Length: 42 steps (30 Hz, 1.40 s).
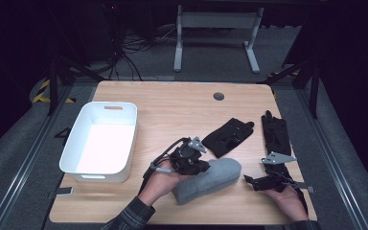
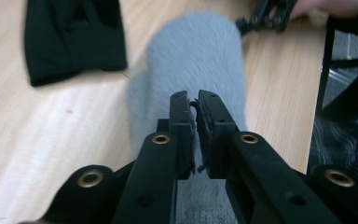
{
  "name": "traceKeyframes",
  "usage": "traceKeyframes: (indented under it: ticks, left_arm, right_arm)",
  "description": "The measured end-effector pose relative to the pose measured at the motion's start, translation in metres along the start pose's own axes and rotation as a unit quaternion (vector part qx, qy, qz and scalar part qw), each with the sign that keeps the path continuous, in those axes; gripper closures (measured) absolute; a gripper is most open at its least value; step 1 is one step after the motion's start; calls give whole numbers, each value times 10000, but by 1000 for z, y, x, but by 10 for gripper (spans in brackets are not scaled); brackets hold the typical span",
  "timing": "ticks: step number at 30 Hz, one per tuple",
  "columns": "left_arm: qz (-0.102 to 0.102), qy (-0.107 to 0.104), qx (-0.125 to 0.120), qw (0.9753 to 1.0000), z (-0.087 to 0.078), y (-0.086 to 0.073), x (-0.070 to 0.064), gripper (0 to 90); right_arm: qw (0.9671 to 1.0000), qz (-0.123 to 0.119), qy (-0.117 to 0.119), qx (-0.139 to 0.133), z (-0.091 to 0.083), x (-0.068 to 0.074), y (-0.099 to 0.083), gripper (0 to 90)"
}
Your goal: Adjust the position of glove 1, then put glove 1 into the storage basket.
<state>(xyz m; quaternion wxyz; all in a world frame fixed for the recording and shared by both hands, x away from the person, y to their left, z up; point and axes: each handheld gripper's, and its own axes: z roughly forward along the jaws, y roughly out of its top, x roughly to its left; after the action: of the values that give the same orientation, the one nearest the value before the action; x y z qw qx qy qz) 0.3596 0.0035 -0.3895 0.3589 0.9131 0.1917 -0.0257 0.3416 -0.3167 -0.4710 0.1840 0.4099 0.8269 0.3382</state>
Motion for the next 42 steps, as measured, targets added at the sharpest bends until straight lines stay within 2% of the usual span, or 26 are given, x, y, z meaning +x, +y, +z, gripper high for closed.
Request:
traceKeyframes:
  ticks: [7,11,15,16,18,19,21,23,27,30,31,34,37,38,39,42]
  left_arm:
    - [19,98,310,9995,28,-10,-5,896]
    - [28,142,444,9989,35,-14,-7,899]
    - [73,151,437,9989,36,-13,-11,897]
    - [68,109,418,9990,33,-11,-11,872]
    - [90,49,348,9993,27,-7,-11,759]
    - [180,147,304,9993,22,-4,-12,713]
    - [207,245,247,9992,14,2,-10,631]
    - [207,261,151,9993,10,6,-5,555]
    - [19,267,38,9996,11,10,12,374]
    - [-116,184,117,9997,18,10,22,284]
    - [-140,198,191,9995,23,9,23,262]
    - [-42,197,419,9989,33,8,23,206]
    - [-88,213,561,9982,43,5,22,174]
    - [-111,250,583,9979,45,4,21,167]
    - [-46,280,635,9976,46,3,21,166]
    - [-125,292,777,9965,52,0,20,158]
  right_arm:
    - [10000,6,-3,-2,0,0,0,3]
    - [10000,4,-2,-2,0,0,0,3]
    - [10000,0,0,-1,0,0,0,3]
    - [10000,0,0,0,0,0,0,3]
    - [10000,5,-1,-2,0,0,0,3]
    - [10000,-2,2,0,0,0,0,3]
    - [10000,-3,4,0,0,0,0,3]
    - [10000,-5,4,-1,0,0,0,3]
    - [10000,-4,4,-2,0,0,0,3]
    - [10000,-4,4,-2,0,0,0,3]
    - [10000,-5,4,-2,0,0,0,4]
    - [10000,-3,5,-1,0,0,0,3]
    - [10000,-5,1,3,0,0,0,4]
    - [10000,-6,1,2,0,0,0,3]
    - [10000,-3,5,-2,0,0,0,3]
    - [10000,-5,5,-1,0,0,0,3]
